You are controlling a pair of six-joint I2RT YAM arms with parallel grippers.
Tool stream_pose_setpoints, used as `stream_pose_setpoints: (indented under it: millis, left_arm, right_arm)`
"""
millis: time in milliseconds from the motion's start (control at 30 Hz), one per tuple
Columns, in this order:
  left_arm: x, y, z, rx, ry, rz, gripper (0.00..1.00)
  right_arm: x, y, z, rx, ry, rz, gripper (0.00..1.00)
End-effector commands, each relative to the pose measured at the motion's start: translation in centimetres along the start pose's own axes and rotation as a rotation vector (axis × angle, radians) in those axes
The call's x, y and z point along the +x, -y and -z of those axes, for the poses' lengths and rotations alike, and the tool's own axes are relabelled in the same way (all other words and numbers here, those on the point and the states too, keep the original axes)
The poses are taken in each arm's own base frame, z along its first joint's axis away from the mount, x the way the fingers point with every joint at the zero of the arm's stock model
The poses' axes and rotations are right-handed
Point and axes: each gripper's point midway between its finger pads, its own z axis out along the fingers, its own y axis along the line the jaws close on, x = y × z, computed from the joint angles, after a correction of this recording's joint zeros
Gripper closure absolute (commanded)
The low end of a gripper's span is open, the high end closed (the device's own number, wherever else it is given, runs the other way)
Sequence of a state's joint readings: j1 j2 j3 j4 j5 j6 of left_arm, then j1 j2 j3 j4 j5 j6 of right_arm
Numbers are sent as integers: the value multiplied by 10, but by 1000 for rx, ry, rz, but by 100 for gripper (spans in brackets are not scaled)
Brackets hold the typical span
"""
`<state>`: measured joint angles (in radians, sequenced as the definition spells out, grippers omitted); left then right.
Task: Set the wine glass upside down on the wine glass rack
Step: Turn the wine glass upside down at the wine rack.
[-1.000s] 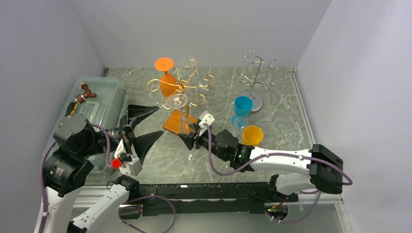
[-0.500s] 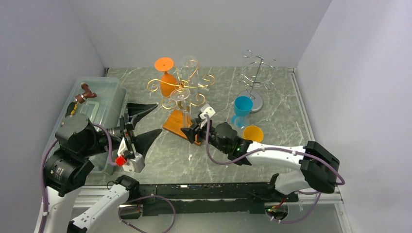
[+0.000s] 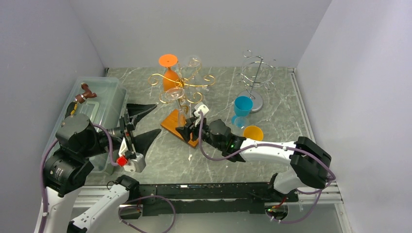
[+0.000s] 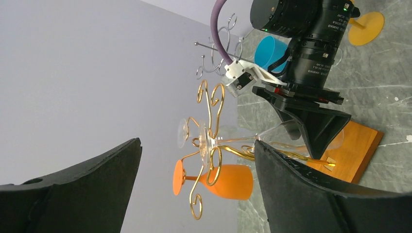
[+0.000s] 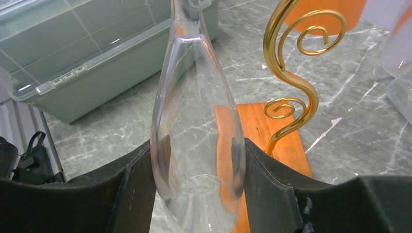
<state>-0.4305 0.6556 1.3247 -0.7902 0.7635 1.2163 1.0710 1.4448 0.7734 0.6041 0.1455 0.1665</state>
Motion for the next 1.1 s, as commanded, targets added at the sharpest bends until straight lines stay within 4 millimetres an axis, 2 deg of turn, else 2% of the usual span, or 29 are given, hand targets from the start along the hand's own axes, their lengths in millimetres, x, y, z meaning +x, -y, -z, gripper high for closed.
stream_pose_setpoints:
  millis: [0, 233, 500, 667, 767, 933, 1067]
  left_arm:
    - [-2, 0, 5, -4, -9, -27, 9]
    - [12, 10, 2, 16, -51, -10, 12]
    - [32, 17, -5, 45, -112, 65, 31]
    - [39, 23, -6, 49, -130, 86, 30]
    - [53, 21, -8, 32, -180, 86, 34]
    - [87, 5, -7, -43, -334, 127, 51]
    - [121, -1, -7, -72, -469, 136, 50]
  right_arm:
    - [-42, -13, -9, -51, 126, -47, 74]
    - [-25, -17, -4, -59, 97, -72, 75]
    - [-4, -29, -1, -72, 53, -74, 76]
    - [7, -29, 4, -41, 52, -90, 76]
    - [9, -30, 2, -22, 64, -86, 76]
    - [-3, -25, 3, 25, 121, -75, 76]
    - [-13, -25, 7, 49, 165, -77, 77]
